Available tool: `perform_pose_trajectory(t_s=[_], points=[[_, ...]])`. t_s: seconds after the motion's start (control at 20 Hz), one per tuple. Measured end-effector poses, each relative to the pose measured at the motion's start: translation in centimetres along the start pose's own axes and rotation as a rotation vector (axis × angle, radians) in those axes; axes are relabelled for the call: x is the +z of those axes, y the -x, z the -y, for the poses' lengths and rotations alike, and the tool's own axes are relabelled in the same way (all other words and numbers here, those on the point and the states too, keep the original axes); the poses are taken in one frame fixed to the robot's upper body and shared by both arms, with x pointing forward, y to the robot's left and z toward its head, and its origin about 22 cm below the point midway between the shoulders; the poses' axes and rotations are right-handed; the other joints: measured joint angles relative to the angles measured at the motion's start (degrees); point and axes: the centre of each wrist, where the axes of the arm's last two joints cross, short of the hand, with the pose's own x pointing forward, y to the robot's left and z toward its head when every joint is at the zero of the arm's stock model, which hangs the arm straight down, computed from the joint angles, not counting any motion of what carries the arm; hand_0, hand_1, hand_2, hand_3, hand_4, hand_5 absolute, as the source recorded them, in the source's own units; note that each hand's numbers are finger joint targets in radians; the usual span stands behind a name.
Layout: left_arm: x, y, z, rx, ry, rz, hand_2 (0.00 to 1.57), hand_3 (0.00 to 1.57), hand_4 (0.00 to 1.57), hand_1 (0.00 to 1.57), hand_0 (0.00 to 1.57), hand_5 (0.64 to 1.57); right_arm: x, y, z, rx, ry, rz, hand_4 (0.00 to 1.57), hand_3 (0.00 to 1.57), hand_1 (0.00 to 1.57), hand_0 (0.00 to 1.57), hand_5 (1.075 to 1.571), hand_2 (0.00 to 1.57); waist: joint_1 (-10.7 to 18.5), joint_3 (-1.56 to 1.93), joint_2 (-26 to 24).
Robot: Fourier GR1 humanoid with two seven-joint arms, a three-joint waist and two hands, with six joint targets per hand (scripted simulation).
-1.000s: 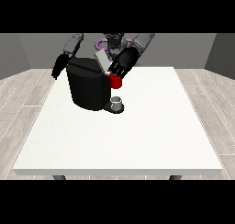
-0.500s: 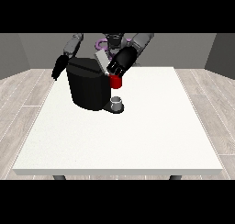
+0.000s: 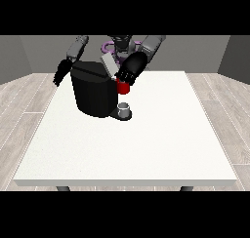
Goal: Insert the coffee pod into the coffee machine and close the lid
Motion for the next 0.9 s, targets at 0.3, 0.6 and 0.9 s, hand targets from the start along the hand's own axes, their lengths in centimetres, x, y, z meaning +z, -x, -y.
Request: perform_pose_trajectory(t_s=[0.3,0.6,0.9], points=[[-0.1,-0.1,0.0,-0.006,-0.022,0.011,1.12,0.97,0.00,1.11,1.11,1.571,-0.2,-0.3,-0.5,0.002,0.004,0.008,0.04,0.00,0.00,0.00,1.571,0.00,0.1,0.04,0.9],[-0.1,-0.4,-0.8,0.006,-0.066,0.045,1.21,0.95,0.00,1.25,1.25,1.571,-0.3,-0.4,-0.9,0.014,-0.005,0.018,0.00,0.00,0.00,0.00,1.571,0.00,-0.3,-0.03,1.6],[0.2,0.3,-1.2,0.005,-0.092,0.070,1.22,0.94,0.00,1.25,1.25,1.571,-0.3,-0.7,-0.7,0.027,-0.007,0.023,0.11,0.00,0.00,0.00,1.571,0.00,-0.9,0.04,2.1]])
